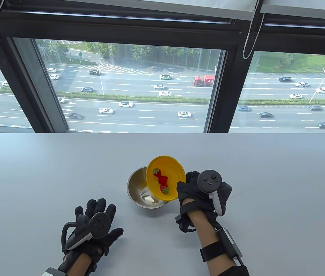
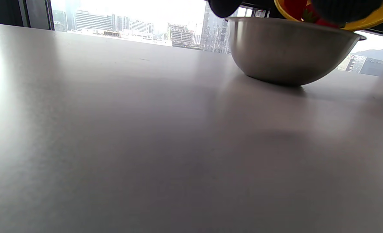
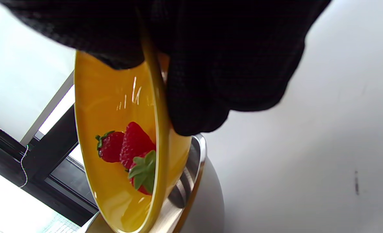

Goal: Pour strawberries from bowl into mixing bowl

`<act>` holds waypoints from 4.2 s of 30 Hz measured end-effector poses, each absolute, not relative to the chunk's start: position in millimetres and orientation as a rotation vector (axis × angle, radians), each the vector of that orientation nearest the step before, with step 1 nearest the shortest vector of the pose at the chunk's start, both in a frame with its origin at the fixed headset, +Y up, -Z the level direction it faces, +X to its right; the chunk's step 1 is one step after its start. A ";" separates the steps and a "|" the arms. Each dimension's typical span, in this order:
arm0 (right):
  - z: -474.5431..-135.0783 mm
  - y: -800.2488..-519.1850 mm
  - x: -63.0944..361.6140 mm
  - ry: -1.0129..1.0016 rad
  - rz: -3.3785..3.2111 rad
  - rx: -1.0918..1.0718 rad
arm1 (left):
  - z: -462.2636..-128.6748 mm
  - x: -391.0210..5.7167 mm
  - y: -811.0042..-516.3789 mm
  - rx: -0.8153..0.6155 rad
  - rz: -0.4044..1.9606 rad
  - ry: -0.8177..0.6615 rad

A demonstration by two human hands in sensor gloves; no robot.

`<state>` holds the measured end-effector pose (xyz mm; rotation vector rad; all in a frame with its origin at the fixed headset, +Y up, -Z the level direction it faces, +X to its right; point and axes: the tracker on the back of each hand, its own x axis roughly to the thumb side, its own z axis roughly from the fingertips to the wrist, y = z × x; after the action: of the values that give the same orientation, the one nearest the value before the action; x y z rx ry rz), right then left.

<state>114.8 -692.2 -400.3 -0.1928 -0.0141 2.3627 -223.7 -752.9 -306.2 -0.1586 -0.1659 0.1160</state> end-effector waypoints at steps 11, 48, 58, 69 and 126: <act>-397.8 -692.1 105.3 -0.065 2.429 -0.144 | -306.6 -224.1 -752.3 -0.156 0.116 -0.167; -390.8 -686.5 101.0 -0.278 2.424 -0.070 | -305.8 -223.6 -752.0 -0.157 0.114 -0.168; -387.8 -680.7 114.9 -0.272 2.363 -0.094 | -306.0 -224.2 -751.9 -0.151 0.119 -0.166; -380.9 -678.5 148.6 -0.241 2.342 -0.142 | -306.0 -223.8 -750.7 -0.141 0.117 -0.171; -394.5 -758.3 232.7 0.149 2.438 -0.526 | -305.0 -219.4 -756.5 -0.183 0.099 -0.176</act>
<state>232.7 -758.3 -394.5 -0.5263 0.1492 2.4382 -219.4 -756.5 -305.0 -0.1826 -0.1762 0.0992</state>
